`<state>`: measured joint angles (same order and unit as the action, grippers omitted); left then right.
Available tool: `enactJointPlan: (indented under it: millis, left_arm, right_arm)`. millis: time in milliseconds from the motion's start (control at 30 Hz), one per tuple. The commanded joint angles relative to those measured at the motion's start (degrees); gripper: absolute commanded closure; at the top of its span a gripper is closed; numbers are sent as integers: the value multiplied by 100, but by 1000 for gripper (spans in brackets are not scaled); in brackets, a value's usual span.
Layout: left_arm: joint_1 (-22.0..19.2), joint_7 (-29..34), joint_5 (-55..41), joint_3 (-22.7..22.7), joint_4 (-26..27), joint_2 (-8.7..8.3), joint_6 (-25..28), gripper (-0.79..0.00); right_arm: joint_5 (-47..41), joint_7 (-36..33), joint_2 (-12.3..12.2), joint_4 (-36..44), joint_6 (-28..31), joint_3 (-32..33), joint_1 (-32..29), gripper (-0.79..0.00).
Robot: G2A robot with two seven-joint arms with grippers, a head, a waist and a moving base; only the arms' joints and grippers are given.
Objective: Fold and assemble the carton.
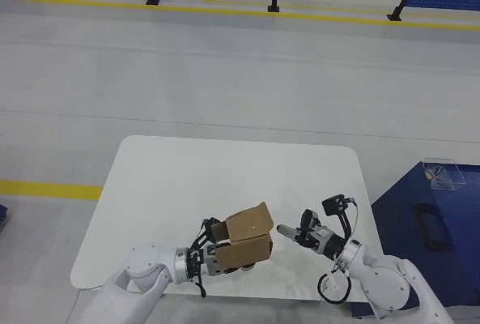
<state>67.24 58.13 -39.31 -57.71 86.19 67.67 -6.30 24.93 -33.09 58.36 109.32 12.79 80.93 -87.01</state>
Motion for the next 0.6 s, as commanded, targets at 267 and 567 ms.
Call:
enactJointPlan:
  millis: [267,567]
  left_arm:
    - [-127,-66,28,139,-139,43,-34,0]
    - [-161,188,-157,86,-177,45,65,0]
  right_arm:
    - [-258,53,57,-92,235,-375,215,-785]
    - [-435,1451,33,-7,338,675,-336,-785]
